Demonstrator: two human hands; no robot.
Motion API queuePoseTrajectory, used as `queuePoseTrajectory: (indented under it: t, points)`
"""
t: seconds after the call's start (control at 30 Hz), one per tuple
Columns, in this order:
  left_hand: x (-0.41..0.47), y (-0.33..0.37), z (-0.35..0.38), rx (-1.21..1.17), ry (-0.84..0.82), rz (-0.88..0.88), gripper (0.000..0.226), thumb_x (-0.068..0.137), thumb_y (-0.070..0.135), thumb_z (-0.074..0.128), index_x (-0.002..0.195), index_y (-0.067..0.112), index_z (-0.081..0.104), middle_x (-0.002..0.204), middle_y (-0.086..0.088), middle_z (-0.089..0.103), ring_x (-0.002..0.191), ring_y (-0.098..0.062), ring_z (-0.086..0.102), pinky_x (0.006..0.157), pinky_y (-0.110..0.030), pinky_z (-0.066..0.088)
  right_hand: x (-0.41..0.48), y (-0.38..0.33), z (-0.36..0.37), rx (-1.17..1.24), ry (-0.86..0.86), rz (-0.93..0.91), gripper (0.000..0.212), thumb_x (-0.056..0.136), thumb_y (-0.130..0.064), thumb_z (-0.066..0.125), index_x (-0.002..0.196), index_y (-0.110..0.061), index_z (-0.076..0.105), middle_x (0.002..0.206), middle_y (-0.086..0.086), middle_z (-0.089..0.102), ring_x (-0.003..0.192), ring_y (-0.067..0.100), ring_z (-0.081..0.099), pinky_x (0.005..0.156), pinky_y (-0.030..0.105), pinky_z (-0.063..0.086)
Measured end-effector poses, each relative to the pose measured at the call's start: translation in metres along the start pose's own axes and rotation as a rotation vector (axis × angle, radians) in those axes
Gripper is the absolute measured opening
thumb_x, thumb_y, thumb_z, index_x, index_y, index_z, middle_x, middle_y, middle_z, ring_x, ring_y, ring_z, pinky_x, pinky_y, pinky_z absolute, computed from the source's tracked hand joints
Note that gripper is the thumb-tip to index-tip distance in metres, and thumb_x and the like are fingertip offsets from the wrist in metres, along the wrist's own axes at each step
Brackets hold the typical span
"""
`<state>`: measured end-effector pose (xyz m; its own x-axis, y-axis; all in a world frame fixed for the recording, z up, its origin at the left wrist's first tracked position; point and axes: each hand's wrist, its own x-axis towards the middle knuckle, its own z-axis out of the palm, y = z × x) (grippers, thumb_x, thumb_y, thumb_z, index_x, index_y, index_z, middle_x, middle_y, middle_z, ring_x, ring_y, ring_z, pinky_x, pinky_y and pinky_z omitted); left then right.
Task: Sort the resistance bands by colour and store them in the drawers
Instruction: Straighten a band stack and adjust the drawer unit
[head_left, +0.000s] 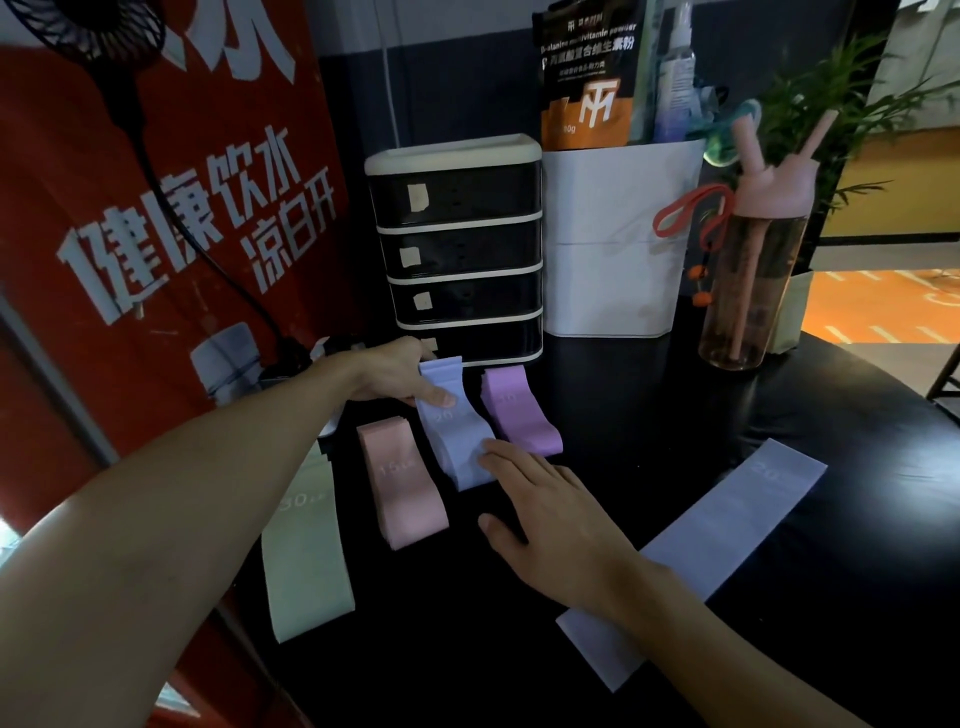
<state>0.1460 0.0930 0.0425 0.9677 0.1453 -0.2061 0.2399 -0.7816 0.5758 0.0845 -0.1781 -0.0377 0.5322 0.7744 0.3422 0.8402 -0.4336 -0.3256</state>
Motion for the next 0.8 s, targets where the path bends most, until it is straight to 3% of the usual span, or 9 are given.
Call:
queuePoseTrajectory:
  t: [0.07,0.2,0.27,0.37,0.6,0.8]
  points:
    - [0.001,0.0,-0.001,0.025,0.0,-0.018,0.025,0.08,0.024,0.084,0.095,0.012,0.068,0.093,-0.001,0.071,0.081,-0.009,0.067,0.06,-0.013,0.049,-0.001,0.0,0.0,0.0,0.003,0.001,0.06,0.096,-0.043,0.046,0.15,-0.025,0.027,0.158,-0.014,0.02,0.142,0.005,0.025,0.112,0.027,0.027]
    - [0.0,0.0,0.0,-0.013,-0.046,-0.033,0.048,0.08,0.027,0.084,0.12,0.012,0.063,0.118,-0.007,0.068,0.104,-0.019,0.067,0.086,-0.03,0.058,-0.001,0.0,-0.002,0.011,0.001,-0.001,0.06,0.096,-0.043,0.046,0.15,-0.026,0.027,0.158,-0.015,0.021,0.142,0.005,0.024,0.113,0.027,0.026]
    - [0.0,0.002,-0.001,0.012,-0.063,-0.036,0.057,0.08,0.03,0.084,0.129,0.014,0.058,0.123,-0.004,0.063,0.109,-0.02,0.064,0.092,-0.036,0.057,0.0,0.0,-0.002,0.014,0.001,-0.001,0.06,0.096,-0.043,0.047,0.15,-0.026,0.026,0.158,-0.015,0.02,0.142,0.004,0.024,0.112,0.026,0.025]
    - [-0.002,0.004,-0.001,0.035,-0.028,-0.034,0.069,0.078,0.031,0.085,0.137,0.018,0.051,0.128,-0.002,0.056,0.113,-0.021,0.06,0.09,-0.036,0.057,0.0,0.0,-0.001,0.02,0.013,-0.003,0.06,0.096,-0.043,0.048,0.15,-0.026,0.027,0.157,-0.015,0.022,0.14,0.005,0.028,0.112,0.027,0.027]
    - [-0.013,0.009,0.0,-0.176,-0.094,-0.021,0.054,0.081,0.012,0.082,0.127,0.018,0.054,0.119,-0.011,0.066,0.101,-0.022,0.071,0.076,-0.033,0.06,0.0,0.002,0.0,0.062,0.05,-0.003,0.058,0.095,-0.042,0.049,0.147,-0.026,0.031,0.155,-0.014,0.028,0.138,0.005,0.032,0.11,0.027,0.031]
    - [-0.051,0.042,-0.018,-0.193,-0.018,0.138,0.047,0.081,0.006,0.08,0.122,0.015,0.058,0.115,-0.009,0.065,0.095,-0.014,0.072,0.077,-0.031,0.061,0.0,0.001,-0.001,0.17,0.164,-0.011,0.043,0.092,-0.033,0.054,0.132,-0.019,0.049,0.131,-0.007,0.051,0.115,0.012,0.053,0.096,0.032,0.046]
